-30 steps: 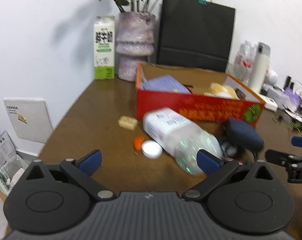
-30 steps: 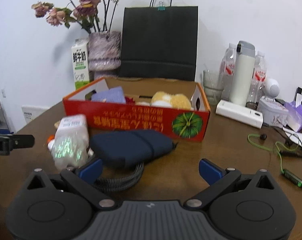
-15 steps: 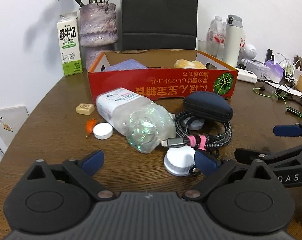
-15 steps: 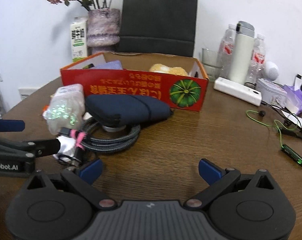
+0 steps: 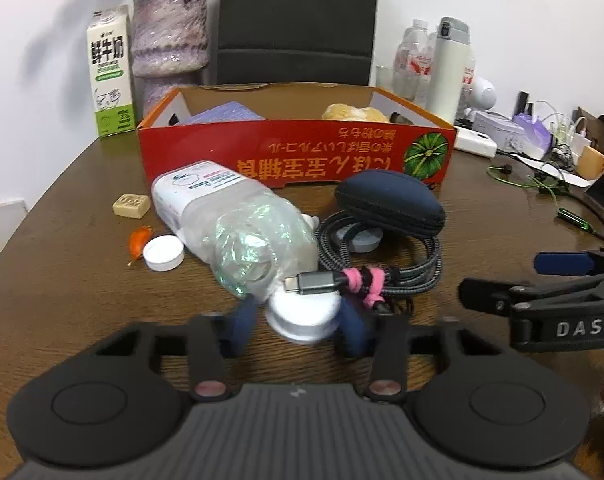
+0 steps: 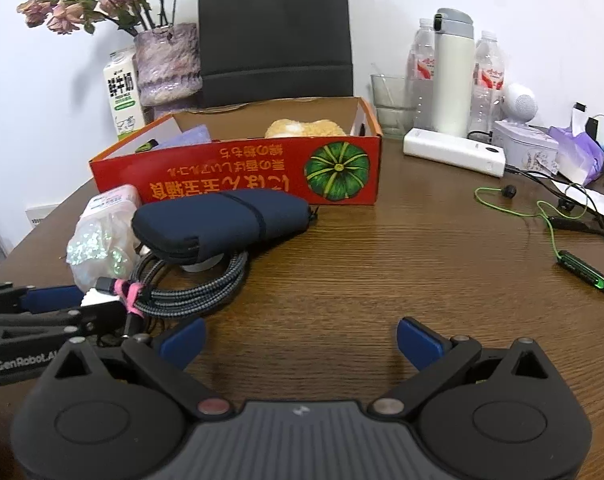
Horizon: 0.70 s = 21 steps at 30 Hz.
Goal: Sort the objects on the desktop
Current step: 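Grasp the white bottle cap with the left tool while the right tool grasps the cable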
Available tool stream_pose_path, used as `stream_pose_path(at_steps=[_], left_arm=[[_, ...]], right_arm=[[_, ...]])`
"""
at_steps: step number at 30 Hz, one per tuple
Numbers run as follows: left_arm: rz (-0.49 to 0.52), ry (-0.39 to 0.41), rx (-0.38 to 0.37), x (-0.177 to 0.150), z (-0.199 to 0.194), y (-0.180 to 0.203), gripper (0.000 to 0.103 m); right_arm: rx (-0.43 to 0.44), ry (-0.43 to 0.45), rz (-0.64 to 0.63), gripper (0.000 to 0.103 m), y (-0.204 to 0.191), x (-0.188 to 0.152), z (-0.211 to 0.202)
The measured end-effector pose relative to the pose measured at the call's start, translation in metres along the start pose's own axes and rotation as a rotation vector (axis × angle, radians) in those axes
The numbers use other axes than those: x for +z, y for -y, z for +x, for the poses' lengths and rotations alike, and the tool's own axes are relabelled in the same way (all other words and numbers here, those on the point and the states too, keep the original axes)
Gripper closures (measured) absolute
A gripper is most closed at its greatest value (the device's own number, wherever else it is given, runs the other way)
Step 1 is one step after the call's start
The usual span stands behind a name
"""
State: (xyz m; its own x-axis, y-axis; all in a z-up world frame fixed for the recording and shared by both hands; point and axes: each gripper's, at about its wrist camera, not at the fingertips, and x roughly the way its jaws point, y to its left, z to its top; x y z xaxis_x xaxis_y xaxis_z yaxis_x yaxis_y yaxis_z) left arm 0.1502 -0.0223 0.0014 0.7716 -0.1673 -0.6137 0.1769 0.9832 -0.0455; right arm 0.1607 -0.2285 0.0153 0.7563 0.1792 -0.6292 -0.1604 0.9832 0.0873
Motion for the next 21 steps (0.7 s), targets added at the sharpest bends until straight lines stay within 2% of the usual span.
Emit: stream_pose_path(at_steps=[4, 11, 21], left_arm=[[0.007, 0.003, 0.004, -0.002, -0.005, -0.004, 0.064], [-0.058, 0.028, -0.016, 0.000, -0.019, -0.023, 0.064], [-0.128, 0.079, 0.019, 0.000, -0.040, -0.052, 0.064]], right_arm=[[0.031, 0.021, -0.018, 0.001, -0.006, -0.001, -0.003], [0.109, 0.056, -0.038, 0.001, -0.021, 0.001, -0.004], [0.102, 0.039, -0.076, 0.000, -0.062, 0.014, 0.021]])
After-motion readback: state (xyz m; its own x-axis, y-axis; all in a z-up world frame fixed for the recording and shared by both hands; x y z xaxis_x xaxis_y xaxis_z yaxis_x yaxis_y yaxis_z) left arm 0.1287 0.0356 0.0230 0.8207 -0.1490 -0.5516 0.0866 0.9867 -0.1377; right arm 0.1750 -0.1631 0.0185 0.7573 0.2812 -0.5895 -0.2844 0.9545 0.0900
